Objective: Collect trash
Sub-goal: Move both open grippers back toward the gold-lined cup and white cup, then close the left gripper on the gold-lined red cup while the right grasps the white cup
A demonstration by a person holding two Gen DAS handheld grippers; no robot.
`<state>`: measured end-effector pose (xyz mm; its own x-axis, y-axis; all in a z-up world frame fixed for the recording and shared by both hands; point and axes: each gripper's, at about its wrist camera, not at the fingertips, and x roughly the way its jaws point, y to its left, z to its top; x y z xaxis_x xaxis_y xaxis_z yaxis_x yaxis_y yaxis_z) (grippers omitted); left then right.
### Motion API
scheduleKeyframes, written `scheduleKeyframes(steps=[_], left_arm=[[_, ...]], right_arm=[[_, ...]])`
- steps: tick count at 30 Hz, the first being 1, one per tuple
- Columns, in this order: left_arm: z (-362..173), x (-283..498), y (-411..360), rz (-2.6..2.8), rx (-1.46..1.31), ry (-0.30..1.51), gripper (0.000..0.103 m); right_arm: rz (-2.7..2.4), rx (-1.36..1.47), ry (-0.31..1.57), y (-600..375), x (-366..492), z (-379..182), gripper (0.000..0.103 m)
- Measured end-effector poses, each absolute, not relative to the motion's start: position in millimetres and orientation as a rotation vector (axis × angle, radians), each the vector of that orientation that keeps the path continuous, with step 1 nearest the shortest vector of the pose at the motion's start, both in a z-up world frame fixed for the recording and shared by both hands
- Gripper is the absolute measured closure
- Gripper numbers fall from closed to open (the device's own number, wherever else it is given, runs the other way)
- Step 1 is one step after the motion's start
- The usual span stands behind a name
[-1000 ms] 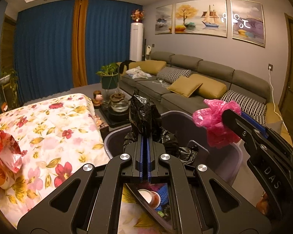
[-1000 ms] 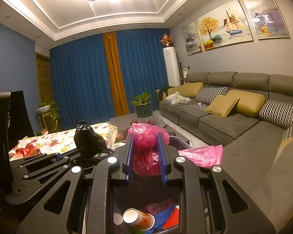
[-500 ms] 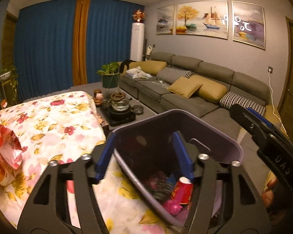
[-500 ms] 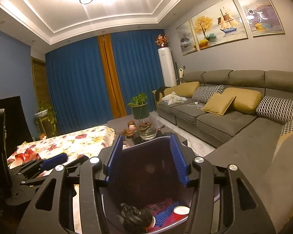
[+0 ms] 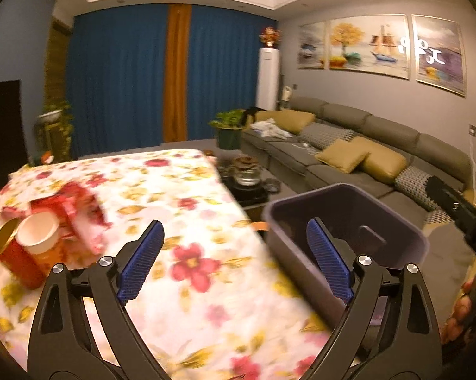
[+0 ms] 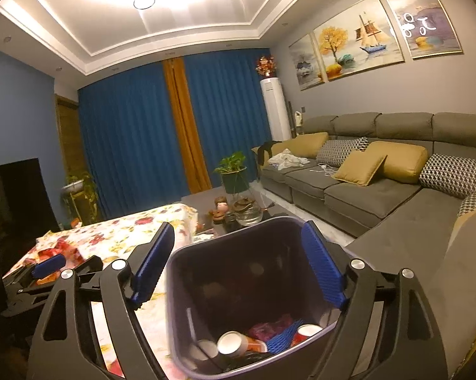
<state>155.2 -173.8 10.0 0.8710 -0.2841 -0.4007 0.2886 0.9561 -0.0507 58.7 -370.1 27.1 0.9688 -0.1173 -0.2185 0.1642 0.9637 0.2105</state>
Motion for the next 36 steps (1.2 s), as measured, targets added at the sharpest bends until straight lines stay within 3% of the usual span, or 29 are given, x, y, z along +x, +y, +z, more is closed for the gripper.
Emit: scheduleKeyframes(steps=[25,32,36], left_arm=[[-6,134,78,0.200,-0.089,0.431,0.013],[-2,144,111,0.192,-0.139,0.436,0.013],[-3,156,118,0.172,-0.160,0.459,0.013]], right_arm=[[0.257,0.112,0.351,-139,123,25,0.023],[0.315,0.074,0.423,-85,148,12,0.038],[0.328,0.070,0.456,-71,160,8,0.041]])
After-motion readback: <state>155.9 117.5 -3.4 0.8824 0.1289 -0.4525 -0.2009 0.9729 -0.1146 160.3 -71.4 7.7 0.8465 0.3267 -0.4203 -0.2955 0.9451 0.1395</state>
